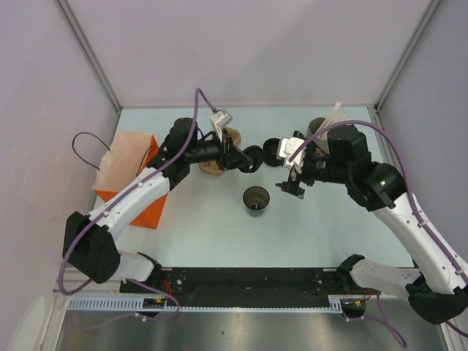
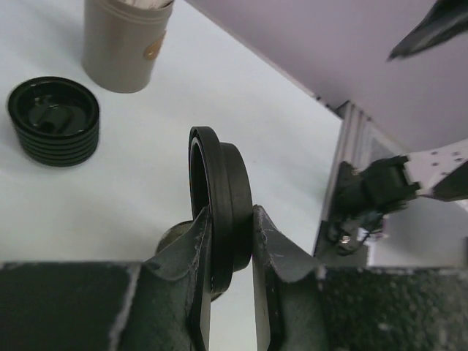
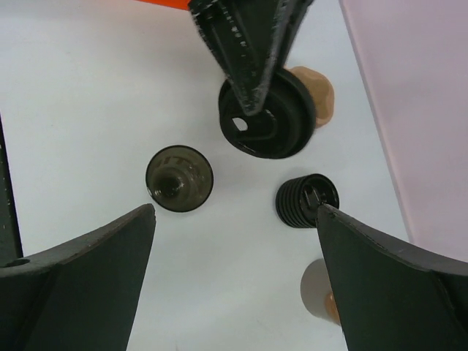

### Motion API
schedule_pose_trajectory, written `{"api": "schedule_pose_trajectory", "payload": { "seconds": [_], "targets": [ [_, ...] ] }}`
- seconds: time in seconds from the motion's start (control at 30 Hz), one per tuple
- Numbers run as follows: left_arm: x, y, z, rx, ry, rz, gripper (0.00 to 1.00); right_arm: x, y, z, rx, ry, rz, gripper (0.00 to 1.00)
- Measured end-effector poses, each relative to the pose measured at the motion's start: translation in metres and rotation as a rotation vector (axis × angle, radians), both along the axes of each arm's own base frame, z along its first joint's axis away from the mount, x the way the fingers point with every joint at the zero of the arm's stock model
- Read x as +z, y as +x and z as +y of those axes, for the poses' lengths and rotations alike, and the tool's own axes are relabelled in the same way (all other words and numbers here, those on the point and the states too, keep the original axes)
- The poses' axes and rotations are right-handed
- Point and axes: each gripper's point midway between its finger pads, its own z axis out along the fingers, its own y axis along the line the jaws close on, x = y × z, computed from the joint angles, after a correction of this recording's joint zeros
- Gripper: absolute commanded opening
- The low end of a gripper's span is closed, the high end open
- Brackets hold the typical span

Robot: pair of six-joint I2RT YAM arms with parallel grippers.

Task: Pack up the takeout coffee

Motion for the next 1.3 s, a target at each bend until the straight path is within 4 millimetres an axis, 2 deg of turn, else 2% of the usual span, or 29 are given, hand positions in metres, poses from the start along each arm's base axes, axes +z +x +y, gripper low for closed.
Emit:
{"api": "schedule_pose_trajectory", "payload": {
  "seconds": [0.13, 0.33, 0.47, 0.6, 0.73, 0.9, 1.07, 1.3],
  "targets": [
    [0.018, -0.003, 0.0, -0.012, -0.119, 0.106, 0.0, -0.01, -0.002, 0.017, 0.061, -0.041, -0.015, 0.91],
    [0.027, -0.015, -0.001, -0.04, -0.211, 0.235, 0.0, -0.024, -0.012, 0.042, 0.15, -0.108, -0.042, 0.88],
    [0.035, -0.022, -0.003, -0.067, -0.253, 0.289, 0.0, -0.036, -0.018, 0.058, 0.202, -0.163, -0.06, 0.74],
    [0.038, -0.025, -0.005, -0.085, -0.276, 0.332, 0.0, -0.045, -0.019, 0.067, 0.217, -0.205, -0.078, 0.67],
    [0.038, -0.026, -0.008, -0.103, -0.29, 0.37, 0.0, -0.045, -0.015, 0.069, 0.201, -0.219, -0.096, 0.59],
    [0.042, -0.031, -0.008, -0.129, -0.306, 0.395, 0.0, -0.042, -0.007, 0.07, 0.165, -0.219, -0.124, 0.57],
    [0.047, -0.034, -0.008, -0.149, -0.323, 0.4, 0.0, -0.042, -0.002, 0.069, 0.141, -0.229, -0.138, 0.48],
    [0.044, -0.035, -0.008, -0.149, -0.325, 0.406, 0.0, -0.048, 0.005, 0.067, 0.113, -0.255, -0.147, 0.4]
  ]
}}
